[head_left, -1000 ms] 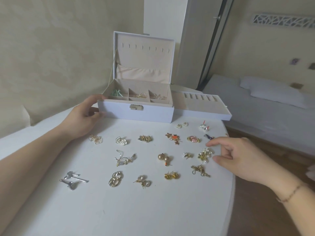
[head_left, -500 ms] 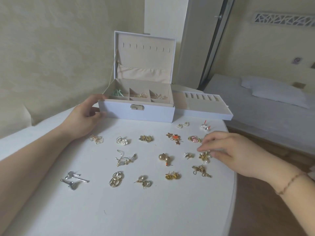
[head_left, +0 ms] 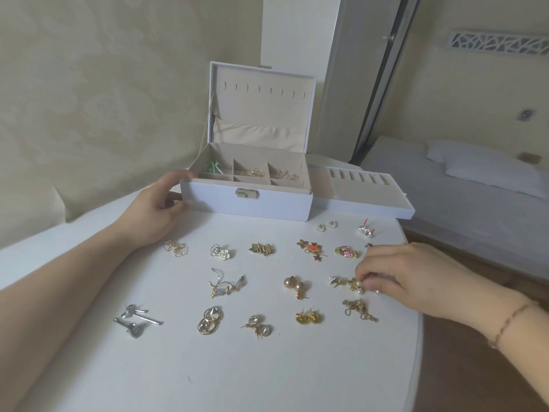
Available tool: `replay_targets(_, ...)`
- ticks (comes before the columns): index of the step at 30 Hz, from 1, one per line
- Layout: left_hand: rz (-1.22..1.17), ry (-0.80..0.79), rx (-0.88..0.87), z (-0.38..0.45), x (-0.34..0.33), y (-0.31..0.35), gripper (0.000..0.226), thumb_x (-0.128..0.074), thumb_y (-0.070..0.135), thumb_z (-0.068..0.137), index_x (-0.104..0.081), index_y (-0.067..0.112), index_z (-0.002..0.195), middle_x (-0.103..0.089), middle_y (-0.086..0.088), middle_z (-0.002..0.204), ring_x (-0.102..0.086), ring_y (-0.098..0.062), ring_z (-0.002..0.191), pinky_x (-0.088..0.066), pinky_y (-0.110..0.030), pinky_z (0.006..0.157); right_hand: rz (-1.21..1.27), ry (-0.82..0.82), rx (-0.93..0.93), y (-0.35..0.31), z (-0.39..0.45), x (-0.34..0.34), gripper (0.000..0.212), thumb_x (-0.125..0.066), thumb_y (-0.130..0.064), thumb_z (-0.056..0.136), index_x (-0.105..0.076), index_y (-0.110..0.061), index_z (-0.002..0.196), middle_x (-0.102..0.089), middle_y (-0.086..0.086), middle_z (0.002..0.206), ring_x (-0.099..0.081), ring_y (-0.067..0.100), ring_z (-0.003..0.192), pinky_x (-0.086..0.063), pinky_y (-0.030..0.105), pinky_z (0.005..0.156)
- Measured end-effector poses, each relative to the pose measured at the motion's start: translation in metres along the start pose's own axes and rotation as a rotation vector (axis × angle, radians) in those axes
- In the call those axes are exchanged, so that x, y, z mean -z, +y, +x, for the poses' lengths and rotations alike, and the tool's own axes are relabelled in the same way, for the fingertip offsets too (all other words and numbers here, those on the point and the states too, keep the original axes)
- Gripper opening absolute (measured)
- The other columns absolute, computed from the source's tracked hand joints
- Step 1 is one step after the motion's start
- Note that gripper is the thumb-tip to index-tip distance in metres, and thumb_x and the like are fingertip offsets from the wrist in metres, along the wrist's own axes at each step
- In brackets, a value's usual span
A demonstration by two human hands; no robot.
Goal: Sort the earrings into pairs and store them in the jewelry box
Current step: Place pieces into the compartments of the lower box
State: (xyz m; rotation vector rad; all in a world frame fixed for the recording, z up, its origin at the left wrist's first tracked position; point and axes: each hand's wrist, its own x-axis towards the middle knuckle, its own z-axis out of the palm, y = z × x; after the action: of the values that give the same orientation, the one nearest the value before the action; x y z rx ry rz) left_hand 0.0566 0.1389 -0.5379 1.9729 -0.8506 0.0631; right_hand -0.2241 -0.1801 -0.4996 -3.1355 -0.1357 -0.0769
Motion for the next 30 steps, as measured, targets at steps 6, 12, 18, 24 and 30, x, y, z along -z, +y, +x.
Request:
replay_targets(6, -0.013, 0.007, -0.006, -0.001, 0.000, 0.004, 0.050, -0.056, 0.005, 0.094, -0.048, 0.052, 0.111, -0.062, 0.016, 0.115, -0.066, 0.000, 0.088, -0.049, -0.030, 0.079, 0.097, 0.030, -0.001, 0.002, 0.001, 0.001, 0.006, -0.053, -0.043, 0.090, -0.058, -0.040, 0.091, -0.059, -0.026, 0.087, -0.050, -0.011, 0.077, -0.049, 0.028, 0.067)
replay_targets(12, -0.007, 0.014, 0.010, -0.002, 0.000, 0.006, 0.047, -0.058, 0.008, 0.094, -0.048, 0.050, 0.112, -0.062, 0.026, 0.106, -0.066, -0.005, 0.088, -0.048, -0.026, 0.076, 0.358, 0.149, -0.015, 0.003, 0.002, 0.018, 0.010, -0.063, -0.028, 0.089, -0.063, -0.035, 0.082, -0.065, -0.012, 0.085, -0.060, 0.014, 0.075, -0.052, 0.041, 0.069)
replay_targets(18, -0.004, 0.018, 0.009, -0.004, -0.001, 0.008, 0.043, -0.059, 0.012, 0.093, -0.048, 0.049, 0.112, -0.066, 0.027, 0.098, -0.067, -0.005, 0.086, -0.048, -0.025, 0.076, 0.551, 0.213, -0.070, 0.001, 0.025, 0.045, 0.015, -0.066, -0.023, 0.087, -0.067, -0.036, 0.080, -0.066, 0.004, 0.075, -0.040, 0.020, 0.044, -0.035, 0.027, 0.054)
replay_targets(24, -0.012, 0.007, -0.024, -0.005, 0.001, 0.009, 0.038, -0.057, 0.016, 0.092, -0.049, 0.044, 0.116, -0.061, 0.025, 0.111, -0.066, -0.009, 0.099, -0.052, -0.044, 0.090, 0.480, 0.360, -0.093, -0.013, 0.121, 0.076, 0.016, -0.070, -0.022, 0.086, -0.069, -0.033, 0.075, -0.066, -0.019, 0.081, -0.064, 0.027, 0.074, -0.047, 0.027, 0.071)
replay_targets(30, 0.017, -0.009, -0.003, -0.002, 0.003, -0.001, 0.039, -0.055, 0.016, 0.093, -0.046, 0.046, 0.117, -0.068, 0.006, 0.099, -0.064, -0.019, 0.086, -0.052, -0.045, 0.084, 0.427, 0.243, -0.127, -0.036, 0.218, 0.058, 0.010, -0.070, -0.023, 0.085, -0.070, -0.030, 0.078, -0.069, -0.009, 0.085, -0.061, 0.001, 0.077, -0.045, 0.019, 0.068)
